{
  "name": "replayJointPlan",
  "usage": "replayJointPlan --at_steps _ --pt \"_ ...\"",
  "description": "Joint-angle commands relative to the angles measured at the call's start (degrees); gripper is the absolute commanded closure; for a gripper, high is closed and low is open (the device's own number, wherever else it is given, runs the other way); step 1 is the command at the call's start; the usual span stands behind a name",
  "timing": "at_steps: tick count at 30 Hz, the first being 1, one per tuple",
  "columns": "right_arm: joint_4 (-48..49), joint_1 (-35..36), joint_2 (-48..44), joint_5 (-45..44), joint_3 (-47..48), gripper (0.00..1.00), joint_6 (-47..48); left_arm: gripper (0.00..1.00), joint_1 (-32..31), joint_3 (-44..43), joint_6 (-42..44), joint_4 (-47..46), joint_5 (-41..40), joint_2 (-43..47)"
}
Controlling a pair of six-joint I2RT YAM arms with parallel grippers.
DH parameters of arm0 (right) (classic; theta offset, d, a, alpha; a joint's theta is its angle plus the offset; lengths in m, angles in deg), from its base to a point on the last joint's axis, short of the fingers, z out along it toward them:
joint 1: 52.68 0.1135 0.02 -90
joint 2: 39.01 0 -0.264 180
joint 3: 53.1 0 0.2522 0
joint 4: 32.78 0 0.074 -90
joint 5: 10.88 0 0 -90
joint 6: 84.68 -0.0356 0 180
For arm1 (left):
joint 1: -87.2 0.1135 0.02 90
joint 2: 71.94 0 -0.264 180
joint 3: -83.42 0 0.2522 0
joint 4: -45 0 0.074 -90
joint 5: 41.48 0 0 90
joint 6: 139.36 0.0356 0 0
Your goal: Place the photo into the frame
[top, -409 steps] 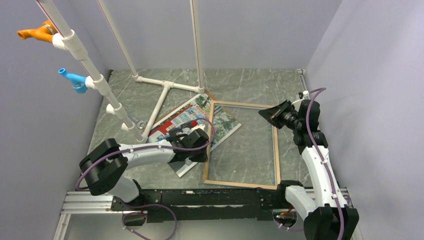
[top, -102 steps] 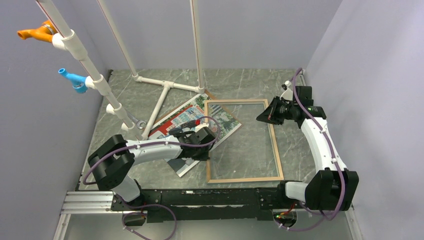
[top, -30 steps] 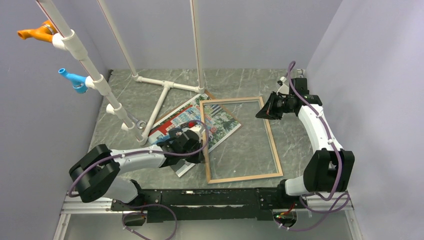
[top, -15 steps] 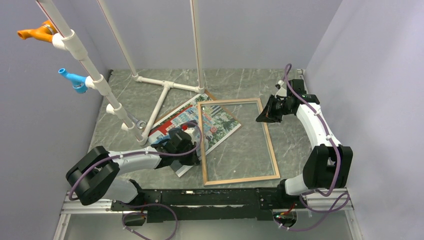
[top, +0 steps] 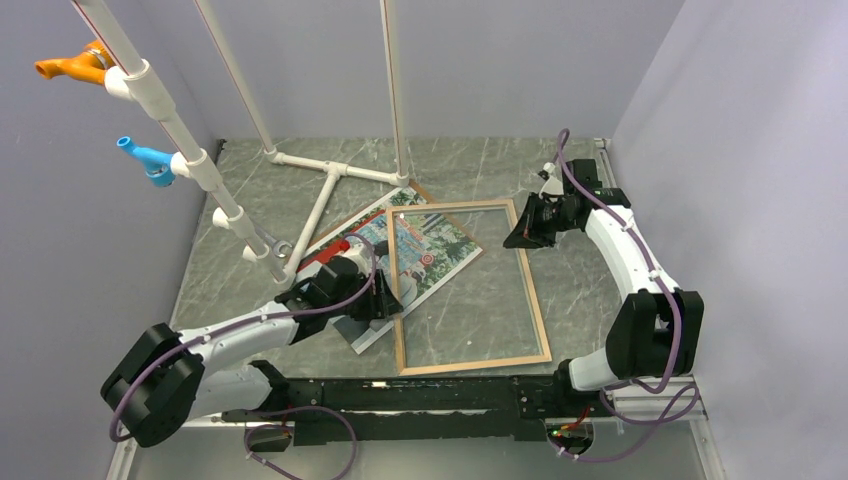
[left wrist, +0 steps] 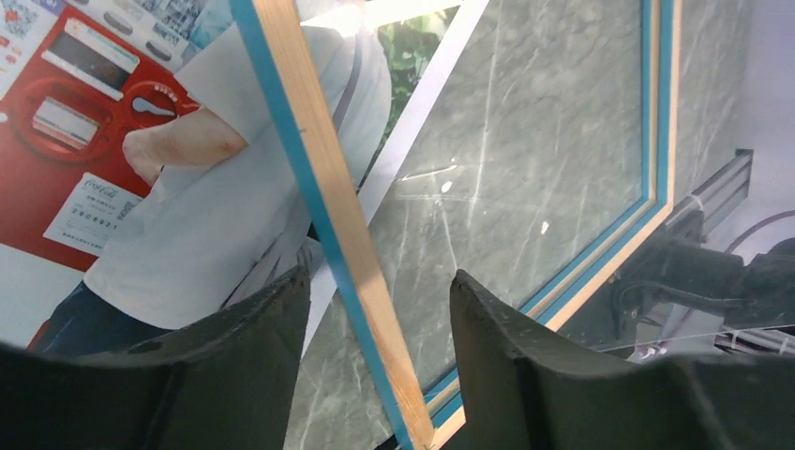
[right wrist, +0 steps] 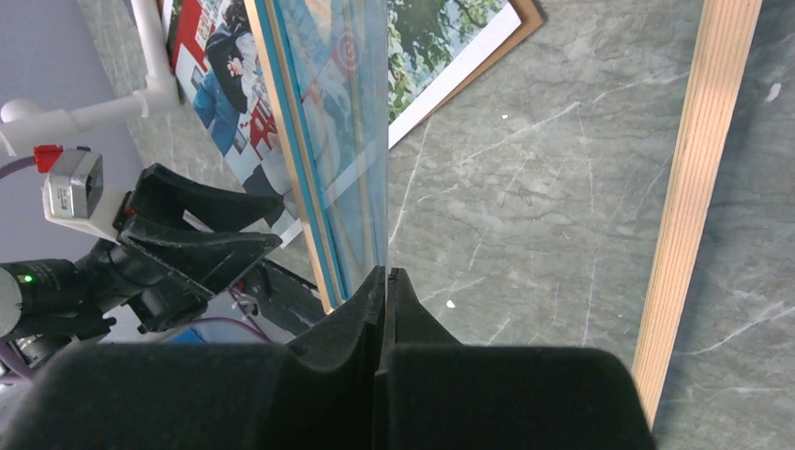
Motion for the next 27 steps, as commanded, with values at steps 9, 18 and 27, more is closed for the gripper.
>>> replayJointPlan --at_steps 9,18,27 --pt "-1.39 0.83 0.18 1.97 -0.11 1.00 0.12 0.59 0.98 -6.16 -1.90 4.02 -6.79 -5.84" --pt "-2.49 0.77 0.58 2.23 0.69 1.00 0.89 0.75 2.22 -5.43 -0.82 -0.97 -4.19 -10.99" --pt "-3.73 1.46 -1.43 6.60 3.89 1.00 -1.17 1.00 2.25 -6.18 0.21 0.33 -5.15 -13.10"
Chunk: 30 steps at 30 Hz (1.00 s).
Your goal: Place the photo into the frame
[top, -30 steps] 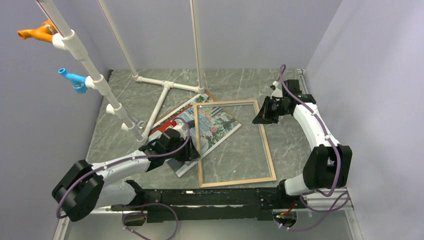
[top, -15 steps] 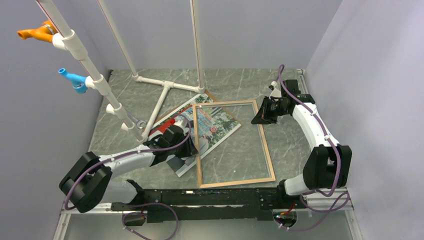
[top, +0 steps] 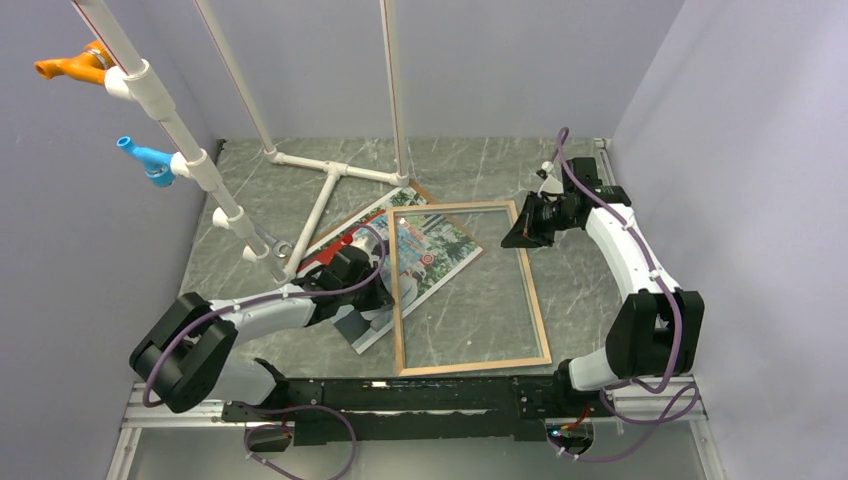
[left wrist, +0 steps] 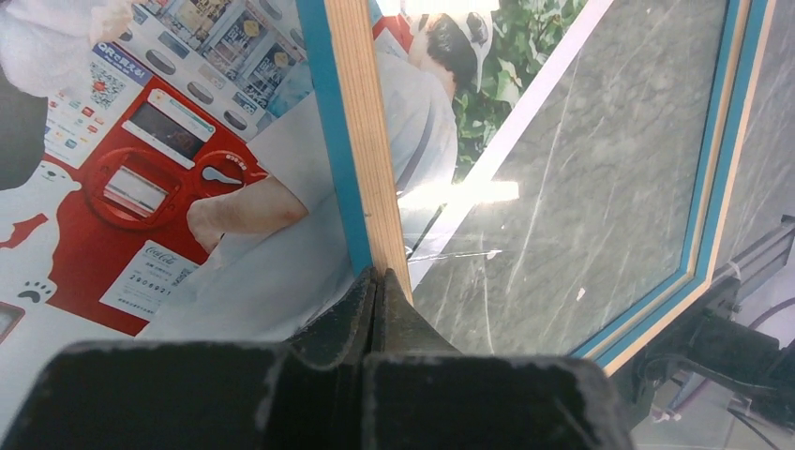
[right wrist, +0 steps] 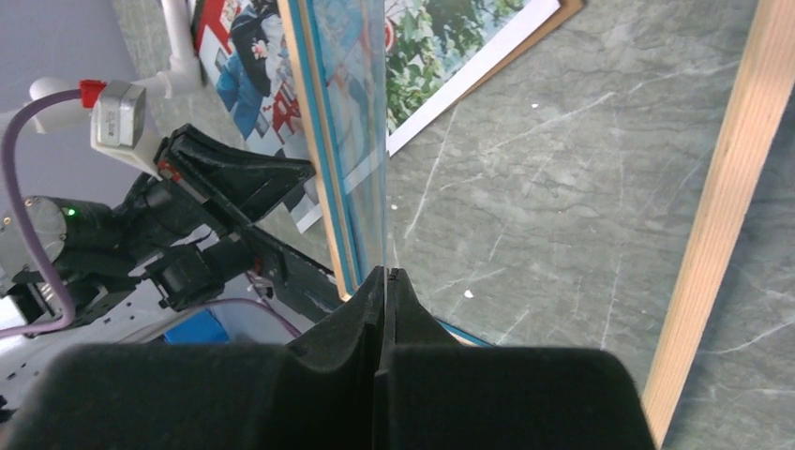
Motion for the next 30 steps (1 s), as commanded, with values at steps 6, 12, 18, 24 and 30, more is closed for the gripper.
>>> replayJointPlan --at_steps 6,12,18,24,30 --pt "-1.19 1.77 -4.51 7.35 6.15 1.00 -4.37 1.00 0.07 -1.08 2.56 1.66 -2.43 -2.35" --pt "1.57 1.83 -6.37 8.69 7.27 1.00 -7.81 1.00 0.09 -1.42 3.28 2.16 -2.98 -2.39" --pt "3.09 1.74 -6.68 9.54 9.07 1.00 -9.76 1.00 0.06 -1.50 3.74 2.17 -2.71 -2.77" --pt "5.34 1.81 -6.86 11.56 10.20 1.00 -12.16 1.00 0.04 -1.72 3.97 2.03 -2.08 -3.62" --pt "4.73 1.87 -5.47 11.94 13.37 1.00 -12.56 1.00 0.06 -1.92 4.43 2.92 -2.68 -3.58"
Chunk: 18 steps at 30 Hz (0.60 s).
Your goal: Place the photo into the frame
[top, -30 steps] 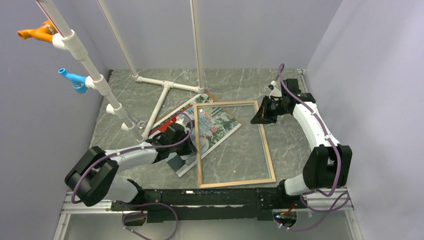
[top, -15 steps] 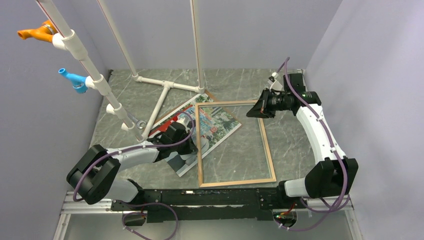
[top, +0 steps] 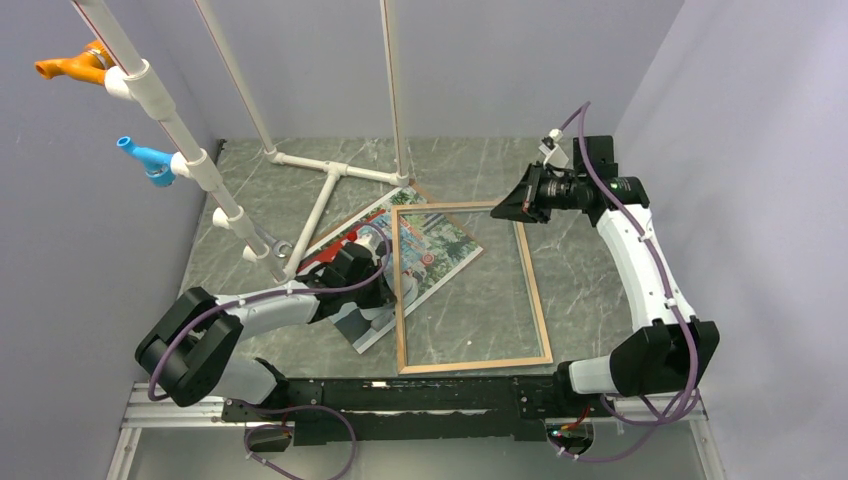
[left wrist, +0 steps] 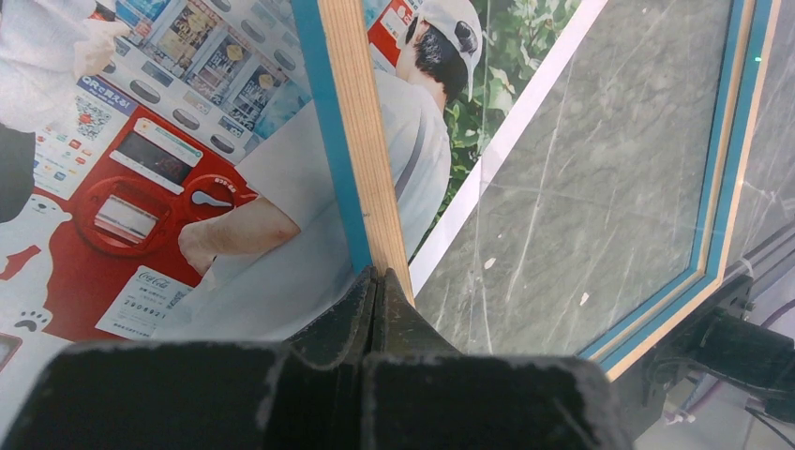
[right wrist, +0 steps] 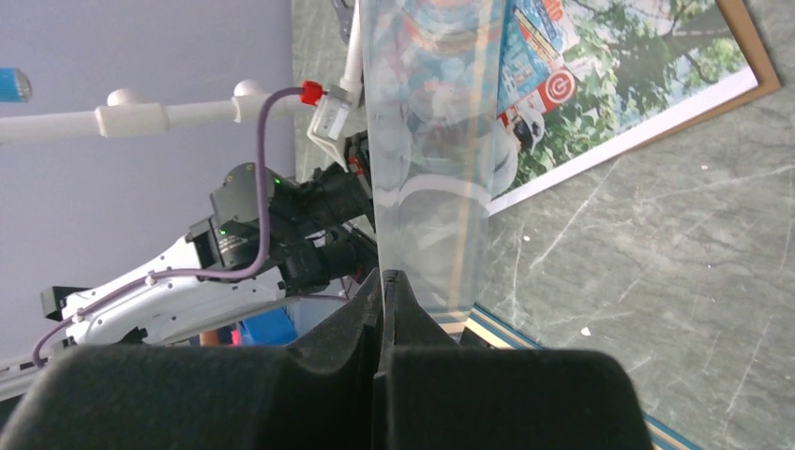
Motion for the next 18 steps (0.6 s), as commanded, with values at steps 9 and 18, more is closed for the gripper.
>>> replayJointPlan --at_steps 9,18 --pt "3.06 1.45 0.13 1.77 4.52 1.00 -2.95 1.00 -0.06 -0.66 2.89 4.48 -2.90 -2.12" --pt "4.61 3.58 1.57 0.35 1.48 1.00 -3.04 1.00 -0.03 -1.06 3.28 5.54 -3.19 -2.72"
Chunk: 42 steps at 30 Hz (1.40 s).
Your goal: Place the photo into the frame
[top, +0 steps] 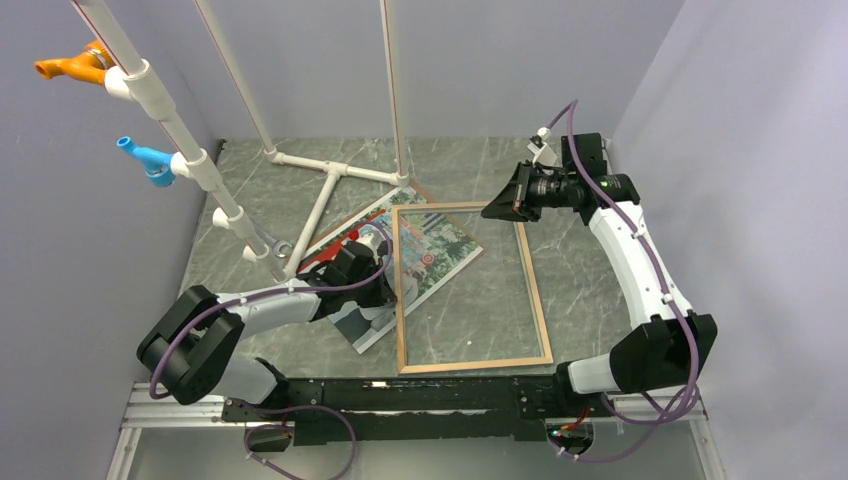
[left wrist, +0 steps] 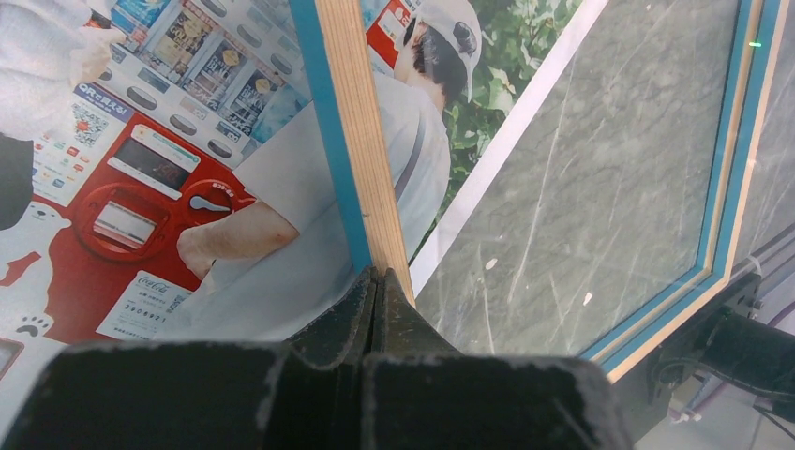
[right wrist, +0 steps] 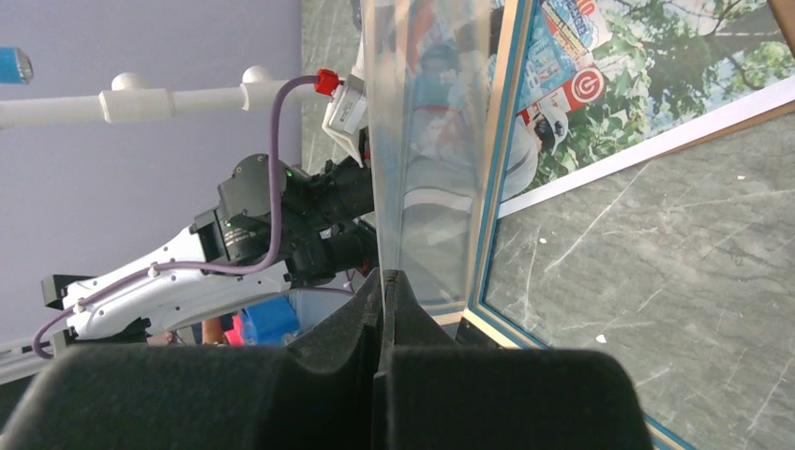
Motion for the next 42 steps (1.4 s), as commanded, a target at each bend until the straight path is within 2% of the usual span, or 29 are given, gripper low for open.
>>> replayJointPlan --at_steps 1,33,42 --pt "3.18 0.50 0.57 0.35 -0.44 1.00 -1.46 1.00 -0.02 0.01 2.35 4.53 -3.30 -1.92" --pt "1.29 3.58 -2.02 -1.71 -3.87 1.00 -1.48 1.00 -0.06 -0.24 2.76 5.34 -3.91 -2.97" --pt "-2.52 3.61 -0.56 -2.92 -3.11 1.00 1.97 1.00 -0.09 -0.34 2.72 5.17 -3.76 -3.52"
